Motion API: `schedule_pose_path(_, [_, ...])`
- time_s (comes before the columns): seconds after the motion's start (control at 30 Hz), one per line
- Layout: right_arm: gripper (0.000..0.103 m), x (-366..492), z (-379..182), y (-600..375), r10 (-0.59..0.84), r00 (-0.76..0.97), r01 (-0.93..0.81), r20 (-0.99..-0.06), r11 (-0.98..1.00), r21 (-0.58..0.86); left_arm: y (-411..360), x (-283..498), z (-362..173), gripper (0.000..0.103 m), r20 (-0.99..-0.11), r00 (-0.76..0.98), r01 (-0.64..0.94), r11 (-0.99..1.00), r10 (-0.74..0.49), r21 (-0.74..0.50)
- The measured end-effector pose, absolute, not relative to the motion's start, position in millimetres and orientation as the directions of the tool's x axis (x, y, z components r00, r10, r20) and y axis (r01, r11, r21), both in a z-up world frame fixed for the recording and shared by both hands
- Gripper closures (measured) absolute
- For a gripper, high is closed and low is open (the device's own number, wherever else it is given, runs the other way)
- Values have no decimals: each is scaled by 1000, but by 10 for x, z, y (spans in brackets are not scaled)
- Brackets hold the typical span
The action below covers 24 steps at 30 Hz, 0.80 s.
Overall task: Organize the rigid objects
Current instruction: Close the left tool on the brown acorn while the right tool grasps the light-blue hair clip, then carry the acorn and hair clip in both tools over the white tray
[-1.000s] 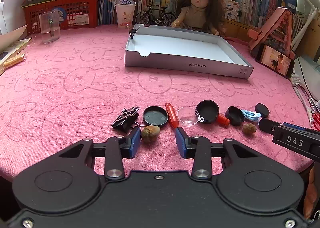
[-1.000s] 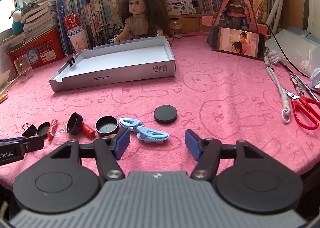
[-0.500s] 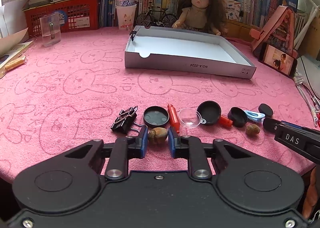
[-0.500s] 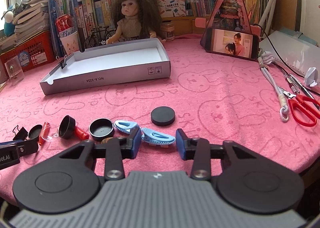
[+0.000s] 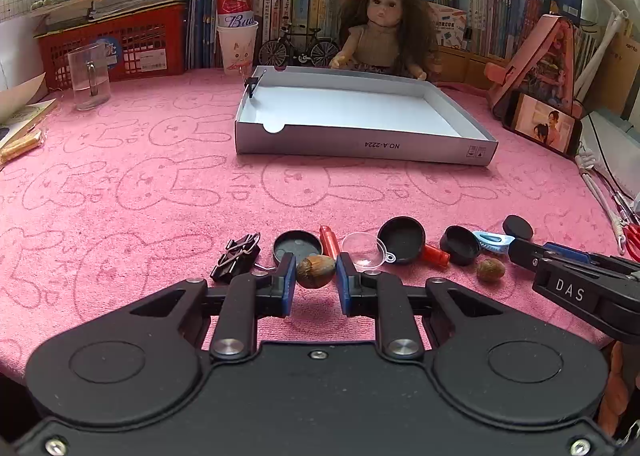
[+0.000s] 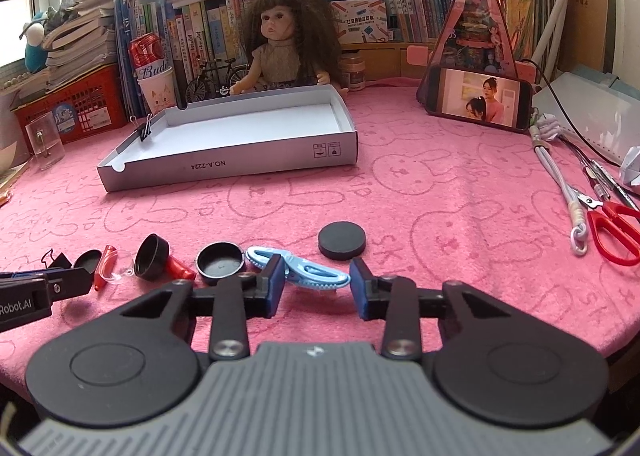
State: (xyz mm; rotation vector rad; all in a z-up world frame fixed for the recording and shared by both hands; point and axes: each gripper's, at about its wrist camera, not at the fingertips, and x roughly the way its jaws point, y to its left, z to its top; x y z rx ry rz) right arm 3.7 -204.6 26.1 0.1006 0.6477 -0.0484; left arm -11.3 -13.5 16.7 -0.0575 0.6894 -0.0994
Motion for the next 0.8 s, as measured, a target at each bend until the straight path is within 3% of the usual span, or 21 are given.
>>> schedule_pose_path(0.8, [63, 234, 328, -2135, -11, 814, 61, -580, 996, 66, -86, 255, 340, 83, -594, 797, 63, 992, -113, -105])
